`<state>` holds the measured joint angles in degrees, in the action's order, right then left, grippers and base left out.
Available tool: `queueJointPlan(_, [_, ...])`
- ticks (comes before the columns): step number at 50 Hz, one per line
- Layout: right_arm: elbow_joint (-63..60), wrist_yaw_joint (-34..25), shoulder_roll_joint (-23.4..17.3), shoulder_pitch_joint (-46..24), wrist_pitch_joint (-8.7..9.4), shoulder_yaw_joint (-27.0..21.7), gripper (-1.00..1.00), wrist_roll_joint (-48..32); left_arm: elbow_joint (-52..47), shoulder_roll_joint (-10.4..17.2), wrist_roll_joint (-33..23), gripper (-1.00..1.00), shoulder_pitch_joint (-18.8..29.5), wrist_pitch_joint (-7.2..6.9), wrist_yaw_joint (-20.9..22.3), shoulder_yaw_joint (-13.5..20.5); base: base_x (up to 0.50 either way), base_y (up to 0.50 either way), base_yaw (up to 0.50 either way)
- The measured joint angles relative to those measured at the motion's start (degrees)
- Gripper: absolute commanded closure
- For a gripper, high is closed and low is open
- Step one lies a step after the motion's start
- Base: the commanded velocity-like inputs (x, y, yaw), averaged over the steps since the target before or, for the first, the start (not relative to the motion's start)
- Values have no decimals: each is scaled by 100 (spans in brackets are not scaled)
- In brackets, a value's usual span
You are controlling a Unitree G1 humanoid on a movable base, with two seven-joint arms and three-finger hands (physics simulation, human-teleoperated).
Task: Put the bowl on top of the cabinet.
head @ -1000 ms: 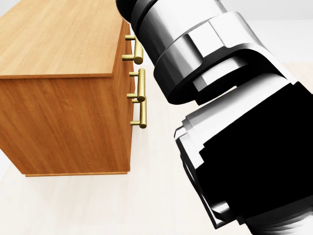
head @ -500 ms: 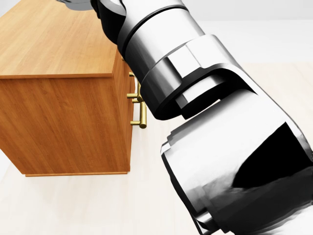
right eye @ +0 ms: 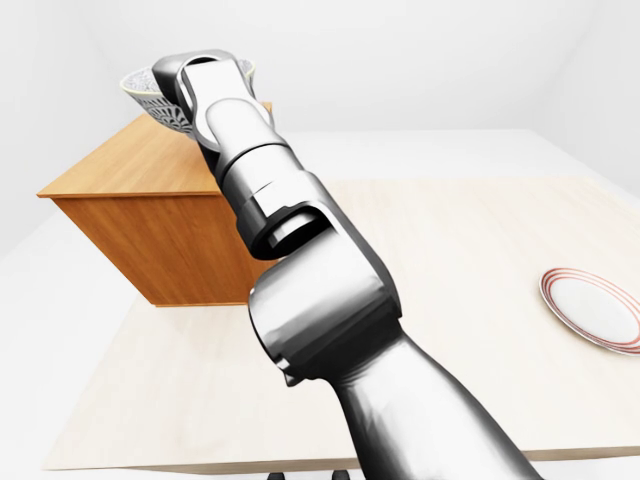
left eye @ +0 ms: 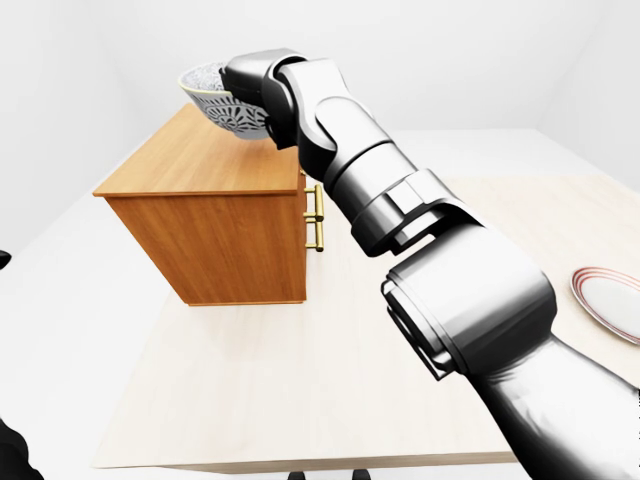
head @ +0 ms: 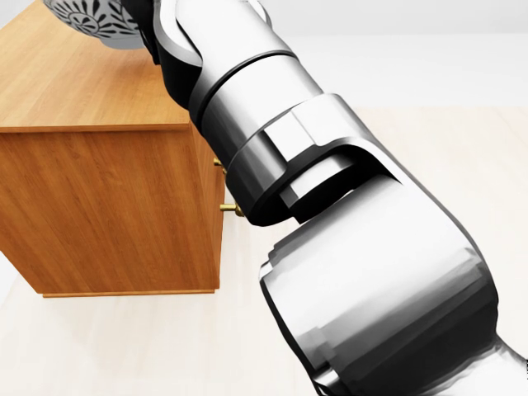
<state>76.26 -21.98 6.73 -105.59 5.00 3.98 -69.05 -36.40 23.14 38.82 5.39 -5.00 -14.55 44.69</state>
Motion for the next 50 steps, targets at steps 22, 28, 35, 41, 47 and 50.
queueJointPlan(22, [-10,100,132,257,0,47,100,78,3,-5,-8,-100,0,0,-5,-12,0,0,0])
queueJointPlan(28, [-9,119,137,320,0,59,100,86,0,-1,-8,-100,4,0,-11,-14,0,0,0])
queueJointPlan(35, [-22,146,134,377,0,39,100,93,2,0,-12,-100,9,0,-15,-18,0,0,0])
queueJointPlan(41, [-31,175,123,403,0,14,100,99,7,-3,-22,-100,12,0,-14,-29,0,0,0])
queueJointPlan(47, [-37,195,105,424,0,10,100,82,10,-6,-28,-100,12,0,-11,-33,0,0,0])
queueJointPlan(50, [-38,198,96,430,0,10,100,61,11,-8,-31,-100,11,0,-9,-34,0,0,0])
